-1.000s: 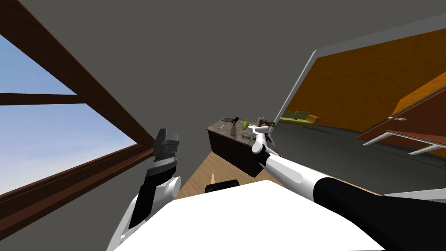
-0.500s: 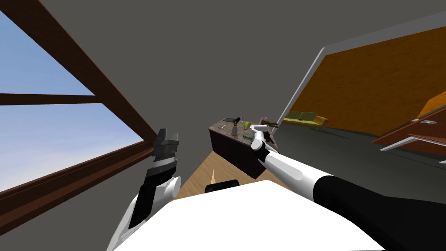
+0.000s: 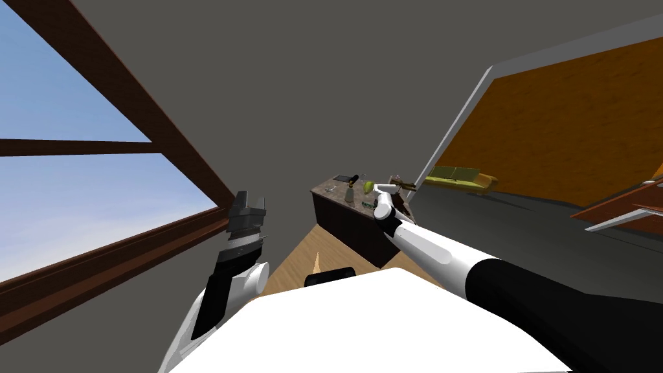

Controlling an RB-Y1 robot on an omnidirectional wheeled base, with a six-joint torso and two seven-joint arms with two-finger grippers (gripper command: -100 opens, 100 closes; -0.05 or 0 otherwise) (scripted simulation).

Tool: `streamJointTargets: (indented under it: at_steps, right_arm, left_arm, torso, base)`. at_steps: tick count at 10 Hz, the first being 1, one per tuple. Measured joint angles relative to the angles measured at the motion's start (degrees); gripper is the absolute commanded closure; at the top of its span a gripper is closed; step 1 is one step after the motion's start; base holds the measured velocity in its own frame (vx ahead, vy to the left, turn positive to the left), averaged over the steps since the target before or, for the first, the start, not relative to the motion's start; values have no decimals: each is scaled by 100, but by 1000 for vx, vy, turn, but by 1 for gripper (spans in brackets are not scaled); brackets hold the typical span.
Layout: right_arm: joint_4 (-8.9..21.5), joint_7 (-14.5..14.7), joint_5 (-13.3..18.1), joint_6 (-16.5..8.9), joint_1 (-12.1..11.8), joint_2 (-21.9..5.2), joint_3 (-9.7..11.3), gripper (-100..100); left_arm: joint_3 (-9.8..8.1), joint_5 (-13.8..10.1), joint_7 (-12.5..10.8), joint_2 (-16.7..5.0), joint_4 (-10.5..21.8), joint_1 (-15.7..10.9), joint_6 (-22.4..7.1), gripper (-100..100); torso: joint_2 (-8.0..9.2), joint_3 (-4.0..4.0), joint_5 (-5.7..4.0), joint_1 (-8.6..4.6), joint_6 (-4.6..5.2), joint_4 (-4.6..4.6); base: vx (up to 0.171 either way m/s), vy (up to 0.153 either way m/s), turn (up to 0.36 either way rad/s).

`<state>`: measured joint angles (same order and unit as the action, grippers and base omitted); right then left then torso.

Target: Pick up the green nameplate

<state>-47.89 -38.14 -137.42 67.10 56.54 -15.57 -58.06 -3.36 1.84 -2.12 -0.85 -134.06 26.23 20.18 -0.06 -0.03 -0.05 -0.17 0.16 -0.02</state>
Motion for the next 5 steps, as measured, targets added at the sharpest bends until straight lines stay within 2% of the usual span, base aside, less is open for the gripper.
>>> streamJointTargets:
  at_steps: [1,2,4,5]
  right_arm:
    - [0,1,1,0,-1,0,0,-100]
    - [129,-108,44,-75,-7,-2,17,-100]
    - [99,-307,119,-167,-88,152,52,-100]
    - [91,-322,122,-174,-95,162,53,100]
  left_arm:
    - [0,0,0,0,0,0,0,0]
    - [0,0,0,0,0,0,0,0]
    - [-1,0,0,-1,0,0,0,0]
    - [0,0,0,0,0,0,0,0]
  torso:
    - [2,1,1,5,0,1]
    - [4,2,-2,-10,-2,1]
    - [3,2,-7,-32,1,1]
    - [2,1,-4,-16,1,1]
  base:
    - [-9,-57,56]
    - [-13,-96,72]
    - [2,-81,33]
    - [0,-9,-2]
